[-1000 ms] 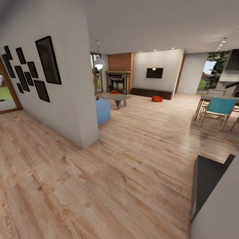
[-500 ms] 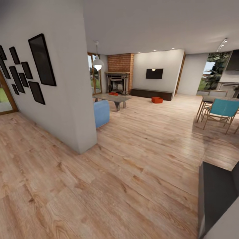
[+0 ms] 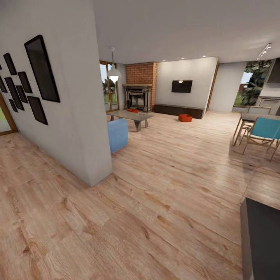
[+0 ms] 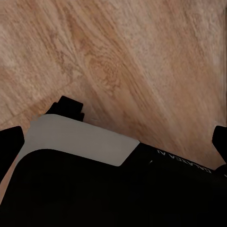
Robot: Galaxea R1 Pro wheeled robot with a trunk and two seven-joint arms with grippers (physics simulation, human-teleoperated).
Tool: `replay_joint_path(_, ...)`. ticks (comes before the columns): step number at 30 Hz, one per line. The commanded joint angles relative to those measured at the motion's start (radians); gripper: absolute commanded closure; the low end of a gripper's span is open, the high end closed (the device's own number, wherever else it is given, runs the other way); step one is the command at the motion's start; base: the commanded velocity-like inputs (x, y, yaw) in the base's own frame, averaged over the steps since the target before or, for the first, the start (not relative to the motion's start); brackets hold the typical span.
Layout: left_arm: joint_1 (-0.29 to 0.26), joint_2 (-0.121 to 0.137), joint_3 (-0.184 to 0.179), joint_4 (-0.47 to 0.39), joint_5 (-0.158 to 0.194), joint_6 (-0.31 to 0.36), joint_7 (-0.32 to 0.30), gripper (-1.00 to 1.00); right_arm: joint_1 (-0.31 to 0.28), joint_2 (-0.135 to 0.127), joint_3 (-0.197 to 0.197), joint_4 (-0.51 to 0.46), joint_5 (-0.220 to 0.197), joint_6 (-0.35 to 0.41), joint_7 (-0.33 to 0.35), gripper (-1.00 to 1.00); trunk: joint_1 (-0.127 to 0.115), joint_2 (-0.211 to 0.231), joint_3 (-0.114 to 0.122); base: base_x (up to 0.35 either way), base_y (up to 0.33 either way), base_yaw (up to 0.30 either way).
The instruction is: Move the two storage containers from the living room to the garage. In the garage, place one container on the floor and stack the other container on top of it (either order is fine).
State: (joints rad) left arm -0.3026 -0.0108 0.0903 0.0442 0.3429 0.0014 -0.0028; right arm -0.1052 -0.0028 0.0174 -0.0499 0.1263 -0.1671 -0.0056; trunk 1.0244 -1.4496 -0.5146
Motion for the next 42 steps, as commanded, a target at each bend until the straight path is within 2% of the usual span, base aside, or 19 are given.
replay_joint_path(1, -0.001, 0.0, 0.008, 0.002, 0.0, 0.0, 0.0, -1.0, -0.001, 0.0, 0.001, 0.001, 0.007, -0.003, -0.001, -1.0, 0.001, 0.0, -0.001, 0.342, 0.0, 0.0)
replay_joint_path(10, -0.001, 0.0, 0.008, 0.002, 0.0, 0.0, 0.0, -1.0, -0.001, 0.0, 0.001, 0.001, 0.007, -0.003, -0.001, -1.0, 0.001, 0.0, -0.001, 0.342, 0.0, -0.014)
replay_joint_path(19, -0.001, 0.0, 0.008, 0.002, 0.0, 0.0, 0.0, -1.0, -0.001, 0.0, 0.001, 0.001, 0.007, -0.003, -0.001, -1.0, 0.001, 0.0, -0.001, 0.342, 0.0, -0.128)
replay_joint_path(42, -0.001, 0.0, 0.008, 0.002, 0.0, 0.0, 0.0, -1.0, -0.001, 0.0, 0.001, 0.001, 0.007, -0.002, -0.001, -1.0, 0.001, 0.0, -0.001, 0.342, 0.0, -0.251)
